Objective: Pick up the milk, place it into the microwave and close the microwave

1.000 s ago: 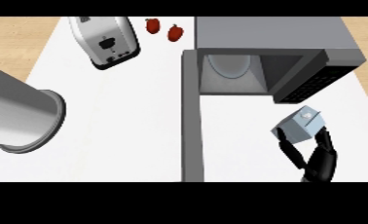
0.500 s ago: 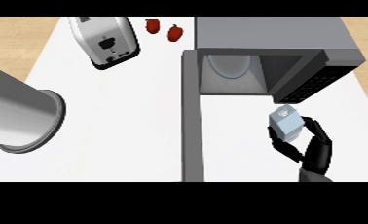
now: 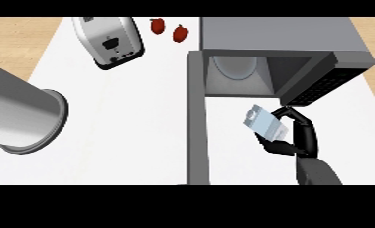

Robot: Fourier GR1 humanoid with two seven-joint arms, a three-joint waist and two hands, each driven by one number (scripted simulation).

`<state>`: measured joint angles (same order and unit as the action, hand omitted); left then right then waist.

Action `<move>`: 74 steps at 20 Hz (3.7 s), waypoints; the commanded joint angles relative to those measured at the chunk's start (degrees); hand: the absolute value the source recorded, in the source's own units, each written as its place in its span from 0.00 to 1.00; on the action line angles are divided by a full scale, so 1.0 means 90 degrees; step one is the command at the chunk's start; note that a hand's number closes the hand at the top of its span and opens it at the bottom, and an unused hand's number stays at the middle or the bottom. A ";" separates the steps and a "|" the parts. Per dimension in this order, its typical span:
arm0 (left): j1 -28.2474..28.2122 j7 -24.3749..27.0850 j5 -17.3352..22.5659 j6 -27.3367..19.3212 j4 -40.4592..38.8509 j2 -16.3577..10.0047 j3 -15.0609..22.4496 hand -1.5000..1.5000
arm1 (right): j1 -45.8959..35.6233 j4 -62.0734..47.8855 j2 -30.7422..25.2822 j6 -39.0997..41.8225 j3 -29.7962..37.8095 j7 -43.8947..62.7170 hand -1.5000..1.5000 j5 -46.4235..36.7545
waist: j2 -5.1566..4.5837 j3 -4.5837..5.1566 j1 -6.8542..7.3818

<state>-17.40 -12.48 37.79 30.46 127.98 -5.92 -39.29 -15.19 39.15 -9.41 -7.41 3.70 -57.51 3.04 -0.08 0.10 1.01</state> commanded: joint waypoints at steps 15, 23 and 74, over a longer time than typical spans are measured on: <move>-0.0137 -0.0221 0.0447 0.0218 -0.0120 -0.0138 -0.0527 0.00 | 0.0018 0.3526 0.0340 -0.0158 -0.0929 0.3145 1.00 -0.0429 | 0.0030 -0.0006 -0.0115; 0.0149 -0.0025 0.0197 0.0453 -0.0663 -0.0114 -0.0479 0.00 | -0.1890 0.1707 0.0798 -0.1263 -0.0795 0.3342 1.00 -0.1341 | -0.0007 -0.0010 -0.0020; 0.1324 0.0277 -0.1036 0.0924 -0.1566 -0.0385 0.0334 0.00 | -0.5257 -0.3668 -0.0429 -0.4140 -0.0052 0.2811 0.00 -0.2885 | -0.0396 -0.0052 0.0655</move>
<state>-6.87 -9.71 29.91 38.40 114.25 -9.11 -37.96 -62.01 5.38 -15.00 -47.08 2.60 -30.20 -23.61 -3.75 -0.33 7.40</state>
